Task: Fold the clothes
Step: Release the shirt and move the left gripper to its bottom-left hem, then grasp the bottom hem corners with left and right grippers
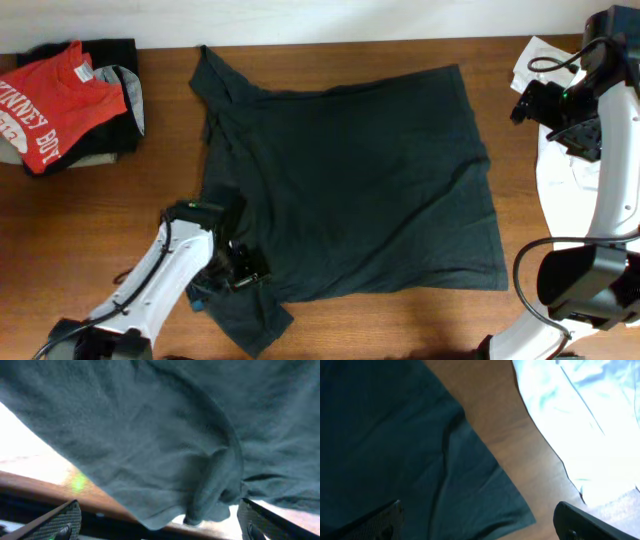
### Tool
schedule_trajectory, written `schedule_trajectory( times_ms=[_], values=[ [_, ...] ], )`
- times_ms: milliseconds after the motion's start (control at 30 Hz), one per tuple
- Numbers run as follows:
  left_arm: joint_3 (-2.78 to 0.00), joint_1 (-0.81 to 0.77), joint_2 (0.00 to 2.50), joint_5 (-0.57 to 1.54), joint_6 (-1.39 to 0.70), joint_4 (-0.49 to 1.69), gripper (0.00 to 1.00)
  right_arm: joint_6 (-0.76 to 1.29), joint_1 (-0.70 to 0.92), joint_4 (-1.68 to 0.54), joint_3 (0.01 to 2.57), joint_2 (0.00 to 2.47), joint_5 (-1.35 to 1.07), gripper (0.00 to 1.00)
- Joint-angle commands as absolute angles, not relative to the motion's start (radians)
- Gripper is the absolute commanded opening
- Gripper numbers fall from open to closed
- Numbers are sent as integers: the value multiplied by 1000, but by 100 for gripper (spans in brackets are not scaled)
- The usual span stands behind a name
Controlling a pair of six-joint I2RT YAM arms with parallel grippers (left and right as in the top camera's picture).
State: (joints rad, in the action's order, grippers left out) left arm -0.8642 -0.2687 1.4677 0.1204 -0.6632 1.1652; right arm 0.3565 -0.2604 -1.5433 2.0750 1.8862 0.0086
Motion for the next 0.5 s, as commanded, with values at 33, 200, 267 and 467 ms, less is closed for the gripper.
schedule_trajectory(
  times_ms=[33, 200, 267, 467],
  values=[
    [-770, -228, 1451, 118, -748, 1117, 99, 344, -262, -1544, 2071, 1893, 4, 99],
    [-736, -123, 1192, 64, -770, 1164, 99, 345, -262, -1533, 2071, 1893, 3, 99],
    [-634, -119, 1119, 99, -822, 1122, 99, 345, -262, -1531, 2071, 1893, -32, 99],
    [-519, -119, 1190, 131, -842, 950, 99, 344, -262, -1537, 2071, 1893, -49, 99]
  ],
)
